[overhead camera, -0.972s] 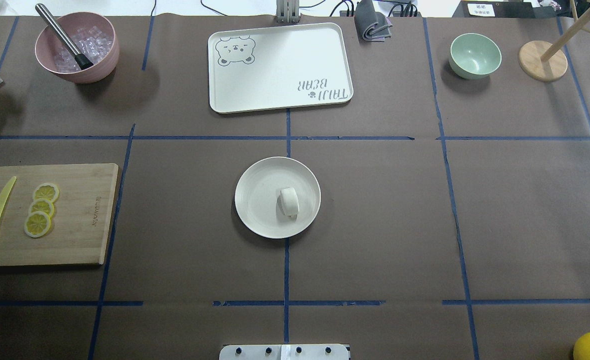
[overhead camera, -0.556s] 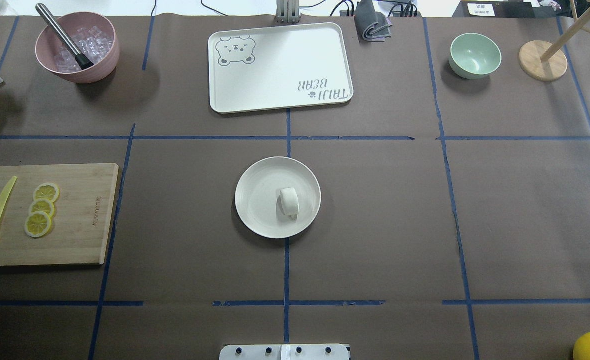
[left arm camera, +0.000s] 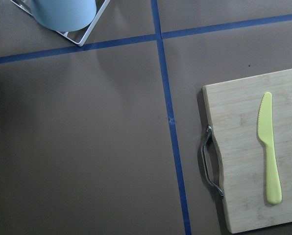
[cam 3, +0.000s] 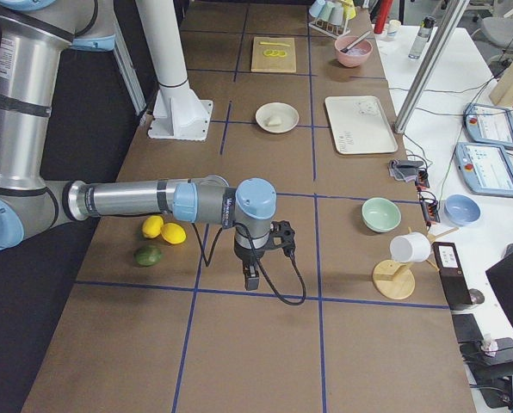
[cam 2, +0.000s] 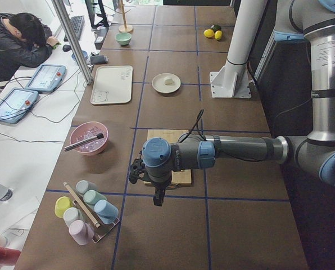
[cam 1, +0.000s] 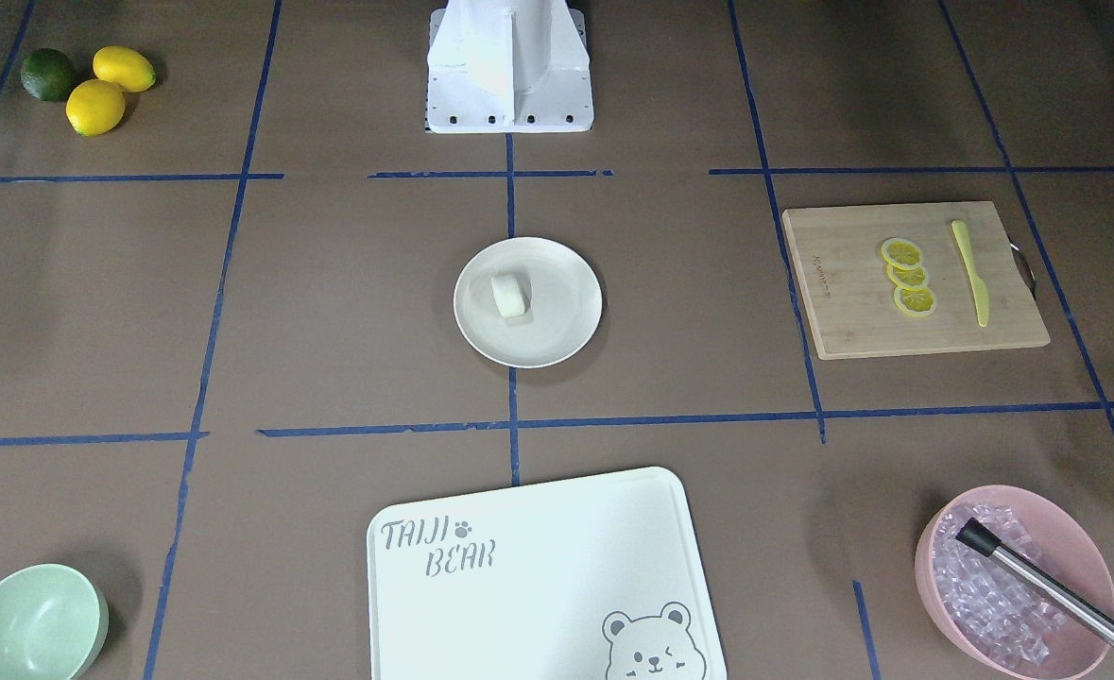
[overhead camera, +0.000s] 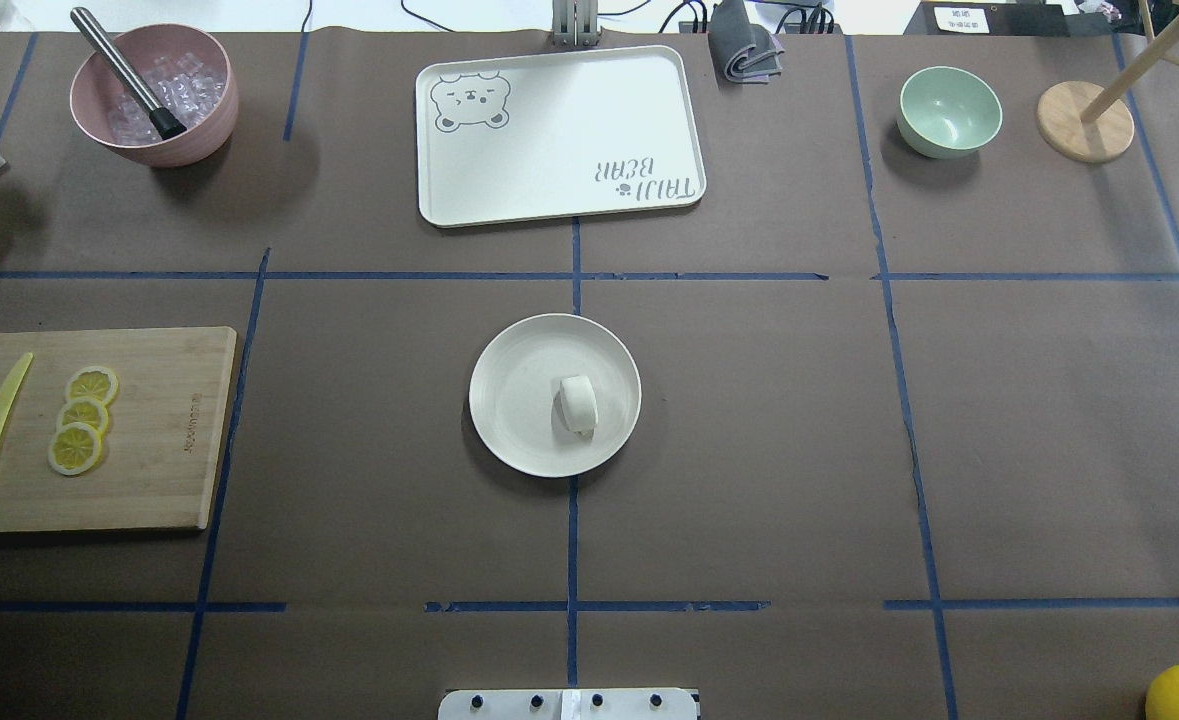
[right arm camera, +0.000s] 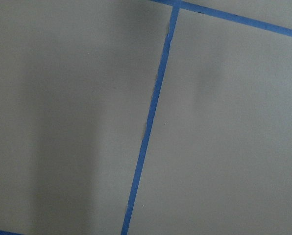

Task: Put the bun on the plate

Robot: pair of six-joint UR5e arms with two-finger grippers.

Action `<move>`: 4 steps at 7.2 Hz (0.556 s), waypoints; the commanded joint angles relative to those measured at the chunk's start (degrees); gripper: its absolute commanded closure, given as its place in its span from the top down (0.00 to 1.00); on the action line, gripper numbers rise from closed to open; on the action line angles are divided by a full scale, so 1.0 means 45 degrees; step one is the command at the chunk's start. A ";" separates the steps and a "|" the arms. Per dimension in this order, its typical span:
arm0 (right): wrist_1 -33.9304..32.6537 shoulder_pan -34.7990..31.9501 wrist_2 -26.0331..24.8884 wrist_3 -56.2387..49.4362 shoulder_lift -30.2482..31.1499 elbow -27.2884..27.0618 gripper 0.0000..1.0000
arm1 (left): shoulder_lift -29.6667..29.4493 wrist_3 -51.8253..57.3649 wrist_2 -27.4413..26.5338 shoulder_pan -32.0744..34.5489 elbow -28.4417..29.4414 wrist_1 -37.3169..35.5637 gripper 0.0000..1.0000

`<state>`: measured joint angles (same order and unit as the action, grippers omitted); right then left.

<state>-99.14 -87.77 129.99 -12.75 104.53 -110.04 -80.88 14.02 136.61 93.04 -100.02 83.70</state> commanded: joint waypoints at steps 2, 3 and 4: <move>0.0000 0.0011 0.0019 0.0000 -0.0026 0.0020 1.00 | -0.0033 -0.0011 -0.0762 0.0009 0.0253 -0.0027 1.00; 0.0000 0.0011 0.0019 0.0020 -0.0007 -0.0019 1.00 | -0.0034 -0.0011 -0.1000 -0.0011 0.0253 -0.0027 1.00; 0.0000 0.0011 0.0019 0.0020 -0.0007 -0.0019 1.00 | -0.0014 -0.0049 -0.1003 0.0008 0.0234 -0.0007 1.00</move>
<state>-99.14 -87.72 130.08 -12.69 104.48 -110.06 -80.97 13.94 132.80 93.05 -98.92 83.60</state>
